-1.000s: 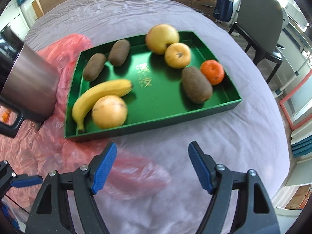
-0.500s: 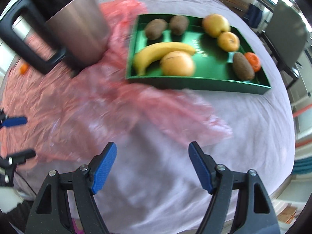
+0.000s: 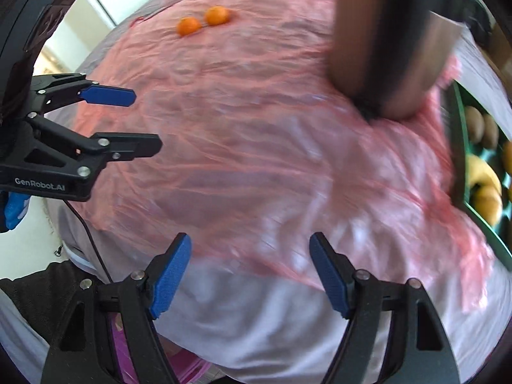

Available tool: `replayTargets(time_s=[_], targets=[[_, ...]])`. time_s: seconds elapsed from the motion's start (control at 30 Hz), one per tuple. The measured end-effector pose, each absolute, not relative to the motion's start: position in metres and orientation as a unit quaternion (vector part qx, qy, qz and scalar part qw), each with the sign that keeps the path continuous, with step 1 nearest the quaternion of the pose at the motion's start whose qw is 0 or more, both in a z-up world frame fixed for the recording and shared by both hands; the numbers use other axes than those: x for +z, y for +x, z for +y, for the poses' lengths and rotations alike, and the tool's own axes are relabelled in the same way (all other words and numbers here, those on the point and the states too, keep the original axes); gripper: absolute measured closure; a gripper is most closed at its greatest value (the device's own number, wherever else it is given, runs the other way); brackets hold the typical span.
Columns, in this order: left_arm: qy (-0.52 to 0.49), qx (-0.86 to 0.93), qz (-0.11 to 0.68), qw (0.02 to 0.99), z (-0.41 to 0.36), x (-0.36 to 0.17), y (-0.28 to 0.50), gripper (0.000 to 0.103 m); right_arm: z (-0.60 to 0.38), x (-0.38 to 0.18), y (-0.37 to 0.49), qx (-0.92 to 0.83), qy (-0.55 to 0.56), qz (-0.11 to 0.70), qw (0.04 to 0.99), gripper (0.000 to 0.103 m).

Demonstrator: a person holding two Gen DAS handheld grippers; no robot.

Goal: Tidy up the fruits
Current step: 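Withdraw both tools from the tray toward the two remaining mandarins, then grasp one mandarin with the right tool while the left tool grasps the other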

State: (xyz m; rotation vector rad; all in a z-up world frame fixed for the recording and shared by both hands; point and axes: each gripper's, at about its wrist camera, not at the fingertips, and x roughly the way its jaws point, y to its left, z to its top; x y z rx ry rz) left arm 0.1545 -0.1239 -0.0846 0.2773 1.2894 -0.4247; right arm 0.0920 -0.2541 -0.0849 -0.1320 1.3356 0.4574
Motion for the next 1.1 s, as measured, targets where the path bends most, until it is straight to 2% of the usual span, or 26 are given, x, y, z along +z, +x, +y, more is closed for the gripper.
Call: replayTargets(time_s=[0.33, 0.6, 0.87, 1.1], targets=[[0.074, -0.095, 0.6, 0.791, -0.043, -0.087, 0.185, 0.028, -0.193, -0.085, 0.131, 0.232, -0.06, 0.595, 0.767, 0.009], [-0.043, -0.049, 0.566, 0.822, 0.01, -0.083, 0.263, 0.028, -0.169, -0.088, 0.178, 0.207, -0.043, 0.575, 0.79, 0.009], [-0.056, -0.034, 0.553, 0.831, 0.02, -0.107, 0.324, 0.028, -0.155, -0.087, 0.218, 0.189, -0.037, 0.547, 0.815, 0.009], [-0.047, -0.037, 0.548, 0.834, 0.021, -0.122, 0.338, 0.029, -0.159, -0.071, 0.264, 0.159, 0.027, 0.506, 0.848, 0.009]])
